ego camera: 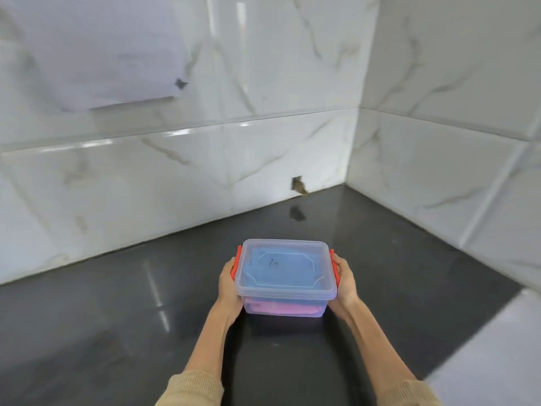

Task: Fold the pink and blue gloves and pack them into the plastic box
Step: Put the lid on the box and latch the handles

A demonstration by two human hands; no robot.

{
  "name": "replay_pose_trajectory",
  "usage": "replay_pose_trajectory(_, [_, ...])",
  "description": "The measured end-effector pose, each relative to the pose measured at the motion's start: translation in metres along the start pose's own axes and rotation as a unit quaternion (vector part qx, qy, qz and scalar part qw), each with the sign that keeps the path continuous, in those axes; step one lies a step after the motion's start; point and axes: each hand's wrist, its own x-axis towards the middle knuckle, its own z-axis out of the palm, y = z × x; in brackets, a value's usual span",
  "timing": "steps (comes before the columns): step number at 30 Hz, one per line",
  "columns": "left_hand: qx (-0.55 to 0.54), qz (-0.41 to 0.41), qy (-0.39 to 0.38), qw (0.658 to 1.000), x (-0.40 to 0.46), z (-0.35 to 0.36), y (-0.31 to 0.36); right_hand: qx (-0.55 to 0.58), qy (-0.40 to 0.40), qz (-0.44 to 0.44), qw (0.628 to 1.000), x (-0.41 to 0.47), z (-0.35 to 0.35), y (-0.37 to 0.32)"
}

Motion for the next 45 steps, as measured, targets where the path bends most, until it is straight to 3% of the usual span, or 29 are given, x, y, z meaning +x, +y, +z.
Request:
replay_pose_trajectory(7, [0.039, -0.037, -0.067, 0.996, 0.038, 0.064, -0.021, 0.003, 0.114, -0.088, 0.99, -0.024, -0.043, -0.023])
replay_pose_trajectory(11, [0.002, -0.083, -0.006, 0.997, 0.05, 0.078, -0.025, -0.008, 0.148, -0.112, 0.982, -0.036, -0.042, -0.012])
replay_pose_trajectory(16, [0.013, -0.05, 0.074, 0.996, 0.038, 0.098, -0.037, -0.055, 0.208, -0.166, 0.962, -0.044, -0.033, 0.011])
replay_pose_trajectory(19, [0.018, -0.041, 0.074, 0.996, 0.024, 0.104, -0.045, -0.092, 0.223, -0.184, 0.953, -0.048, -0.03, 0.019])
replay_pose_trajectory(26, [0.002, 0.032, 0.031, 0.999, -0.014, 0.111, -0.07, -0.193, 0.19, -0.227, 0.936, -0.05, -0.035, 0.022])
replay_pose_trajectory(31, [-0.025, 0.072, 0.012, 0.997, -0.03, 0.114, -0.078, -0.308, 0.197, -0.228, 0.902, -0.044, -0.042, 0.02])
replay_pose_trajectory(45, [0.024, 0.053, -0.014, 0.998, -0.035, 0.109, -0.069, -0.355, 0.189, -0.24, 0.884, -0.046, -0.046, 0.022])
